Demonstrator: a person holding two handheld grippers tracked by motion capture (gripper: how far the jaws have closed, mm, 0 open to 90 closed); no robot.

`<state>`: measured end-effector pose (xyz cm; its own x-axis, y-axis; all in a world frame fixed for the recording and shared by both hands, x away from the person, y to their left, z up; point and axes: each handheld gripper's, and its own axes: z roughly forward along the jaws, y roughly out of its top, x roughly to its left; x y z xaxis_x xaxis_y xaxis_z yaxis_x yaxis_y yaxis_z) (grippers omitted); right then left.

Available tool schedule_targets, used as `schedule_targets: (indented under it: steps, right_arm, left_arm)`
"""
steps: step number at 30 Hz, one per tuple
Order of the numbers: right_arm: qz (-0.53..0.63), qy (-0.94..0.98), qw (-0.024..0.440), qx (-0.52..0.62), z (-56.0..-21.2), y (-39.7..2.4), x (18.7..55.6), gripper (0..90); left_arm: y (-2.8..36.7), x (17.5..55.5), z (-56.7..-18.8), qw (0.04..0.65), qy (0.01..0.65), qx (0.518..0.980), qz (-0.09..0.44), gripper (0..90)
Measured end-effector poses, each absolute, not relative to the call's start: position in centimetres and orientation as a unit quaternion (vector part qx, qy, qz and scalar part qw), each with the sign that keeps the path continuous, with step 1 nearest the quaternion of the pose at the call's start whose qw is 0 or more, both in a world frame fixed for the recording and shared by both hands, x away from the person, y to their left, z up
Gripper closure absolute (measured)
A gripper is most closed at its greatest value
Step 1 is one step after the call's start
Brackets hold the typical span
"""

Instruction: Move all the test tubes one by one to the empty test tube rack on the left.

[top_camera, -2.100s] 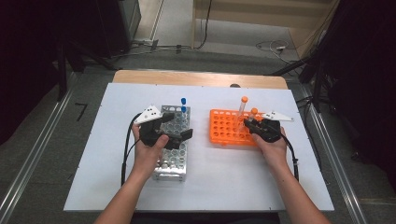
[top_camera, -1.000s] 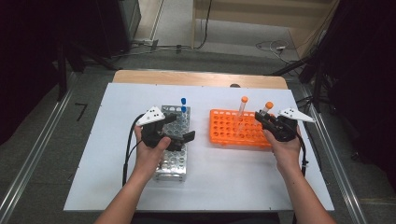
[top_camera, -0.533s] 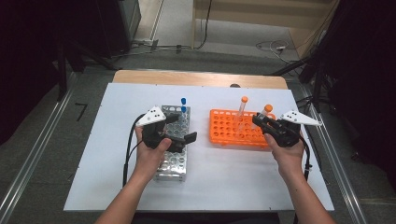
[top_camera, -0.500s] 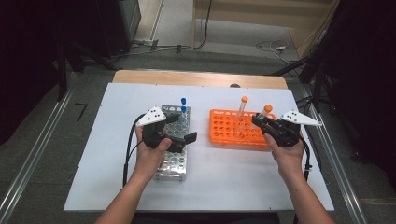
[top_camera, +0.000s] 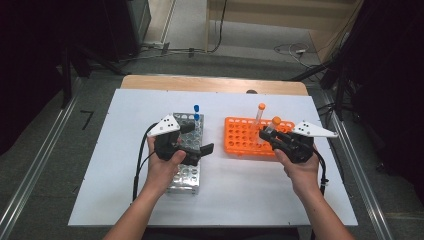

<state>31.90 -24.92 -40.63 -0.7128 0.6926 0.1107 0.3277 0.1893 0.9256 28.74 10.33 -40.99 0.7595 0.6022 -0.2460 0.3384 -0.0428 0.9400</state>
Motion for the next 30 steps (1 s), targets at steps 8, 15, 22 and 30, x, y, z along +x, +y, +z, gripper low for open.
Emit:
schedule_targets:
  steps: [8,15,22,30]
  right_arm:
    - [0.538,0.765,0.152,0.32,-41.0,-23.4,31.4,72.4]
    - [0.538,0.775,0.133,0.304,-41.3,-22.1,30.9,72.5]
    - [0.532,0.788,0.122,0.286,-41.7,-20.7,30.4,72.5]
    - [0.523,0.801,0.109,0.27,-42.3,-19.1,29.8,72.4]
  left_arm:
    - [9.9,28.5,-40.7,0.611,0.322,0.715,0.105,2.2]
    - [9.3,28.3,-40.5,0.609,0.326,0.715,0.108,8.8]
    - [8.3,28.0,-40.2,0.607,0.318,0.721,0.105,21.2]
    - [7.4,27.7,-40.0,0.612,0.305,0.724,0.095,28.6]
